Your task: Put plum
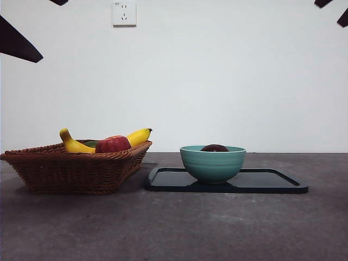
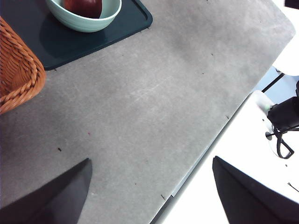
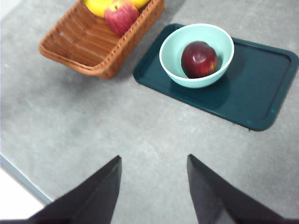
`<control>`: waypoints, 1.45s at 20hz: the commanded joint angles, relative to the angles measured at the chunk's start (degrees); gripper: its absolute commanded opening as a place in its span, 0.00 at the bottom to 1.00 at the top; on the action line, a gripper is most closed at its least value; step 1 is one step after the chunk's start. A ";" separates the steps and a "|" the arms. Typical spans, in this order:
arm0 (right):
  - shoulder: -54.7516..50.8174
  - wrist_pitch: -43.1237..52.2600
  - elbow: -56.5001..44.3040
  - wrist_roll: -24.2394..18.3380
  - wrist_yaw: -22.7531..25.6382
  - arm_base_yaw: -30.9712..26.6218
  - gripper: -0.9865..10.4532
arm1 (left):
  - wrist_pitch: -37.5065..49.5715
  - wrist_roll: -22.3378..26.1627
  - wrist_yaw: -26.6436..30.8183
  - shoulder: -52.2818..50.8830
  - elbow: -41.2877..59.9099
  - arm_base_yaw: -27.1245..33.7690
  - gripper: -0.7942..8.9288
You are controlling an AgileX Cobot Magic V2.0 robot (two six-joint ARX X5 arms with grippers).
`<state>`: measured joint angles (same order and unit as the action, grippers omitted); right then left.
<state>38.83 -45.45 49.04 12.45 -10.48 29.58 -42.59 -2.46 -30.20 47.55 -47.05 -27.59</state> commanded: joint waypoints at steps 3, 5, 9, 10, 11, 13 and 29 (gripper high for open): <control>-0.85 0.83 0.24 1.07 0.04 0.39 0.28 | 0.59 0.46 -0.26 0.26 -0.46 -0.22 0.49; -0.79 0.83 0.24 1.07 0.02 0.39 0.28 | 0.55 0.44 -0.28 0.26 -0.46 -0.22 0.49; -0.74 0.79 0.24 1.07 0.00 0.39 0.28 | 0.59 0.39 -0.26 0.26 -0.46 -0.22 0.49; -0.76 0.79 0.24 1.07 0.00 0.39 0.28 | 0.57 0.37 -0.28 0.26 -0.46 -0.22 0.49; -0.76 0.74 0.24 1.07 -0.04 0.39 0.28 | 0.57 0.39 -0.26 0.26 -0.46 -0.22 0.49; -0.76 0.70 0.24 1.07 -0.07 0.39 0.28 | 0.57 0.39 -0.26 0.26 -0.46 -0.22 0.49; -0.76 0.33 0.24 1.07 -0.17 0.39 0.28 | 11.43 -7.52 4.11 4.81 -3.98 -2.54 0.49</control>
<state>37.80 -45.58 49.04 12.95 -10.50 29.58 -32.34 -8.51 -26.48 51.59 -49.56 -29.82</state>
